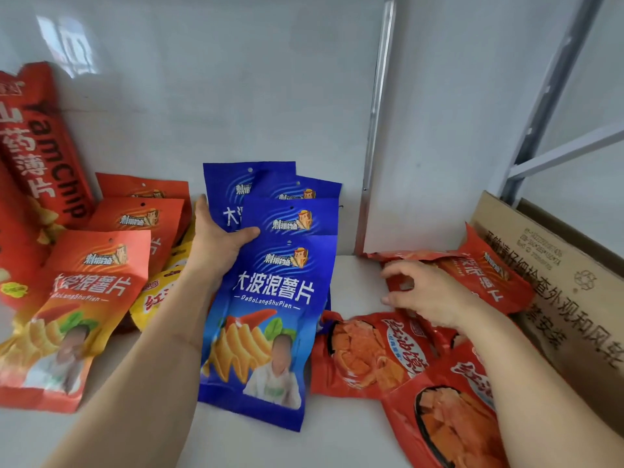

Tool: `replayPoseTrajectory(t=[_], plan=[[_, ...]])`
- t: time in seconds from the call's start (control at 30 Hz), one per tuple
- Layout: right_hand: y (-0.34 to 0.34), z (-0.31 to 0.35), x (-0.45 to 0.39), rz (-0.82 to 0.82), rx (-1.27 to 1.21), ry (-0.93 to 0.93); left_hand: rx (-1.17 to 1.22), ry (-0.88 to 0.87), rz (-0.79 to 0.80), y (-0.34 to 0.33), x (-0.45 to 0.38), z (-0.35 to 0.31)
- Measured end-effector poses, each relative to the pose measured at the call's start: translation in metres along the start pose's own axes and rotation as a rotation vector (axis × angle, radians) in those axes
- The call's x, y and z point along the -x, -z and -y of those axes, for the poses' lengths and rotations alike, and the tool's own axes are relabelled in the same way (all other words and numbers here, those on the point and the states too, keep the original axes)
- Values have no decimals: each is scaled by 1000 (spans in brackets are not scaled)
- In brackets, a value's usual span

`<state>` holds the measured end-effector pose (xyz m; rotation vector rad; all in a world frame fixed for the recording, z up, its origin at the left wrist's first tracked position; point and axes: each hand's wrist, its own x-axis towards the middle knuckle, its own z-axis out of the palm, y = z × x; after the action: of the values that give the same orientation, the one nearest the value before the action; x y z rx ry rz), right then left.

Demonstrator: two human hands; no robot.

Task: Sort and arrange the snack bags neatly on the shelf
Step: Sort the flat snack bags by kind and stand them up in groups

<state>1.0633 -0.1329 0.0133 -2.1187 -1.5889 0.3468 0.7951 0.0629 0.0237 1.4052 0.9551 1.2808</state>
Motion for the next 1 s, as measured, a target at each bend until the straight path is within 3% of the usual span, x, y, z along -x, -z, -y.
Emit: replayPoseTrajectory(t=[0.2, 0.37, 0.47, 0.57, 0.67, 0.77, 0.9, 1.0], plan=[[17, 9, 14, -152, -138, 5, -369, -167, -107, 2, 6, -10], [39, 17, 46, -206, -109, -59, -564, -421, -143, -13, 26, -37], [39, 16, 67, -195, -21, -141, -619, -573, -15, -37, 52, -59], [34, 11, 94, -213, 32, -273, -639, -628, 254, -66, 79, -72], [27, 9, 125, -318, 59, -388, -698, -544, 595, -89, 107, -74], [16, 10, 161, -382, 97, -487, -818, -434, 787, -103, 130, -64], [1, 6, 196, -288, 89, -646, -989, -259, 884, -116, 149, -42], [-8, 1, 208, -203, 184, -638, -1138, -139, 865, -129, 157, -29]])
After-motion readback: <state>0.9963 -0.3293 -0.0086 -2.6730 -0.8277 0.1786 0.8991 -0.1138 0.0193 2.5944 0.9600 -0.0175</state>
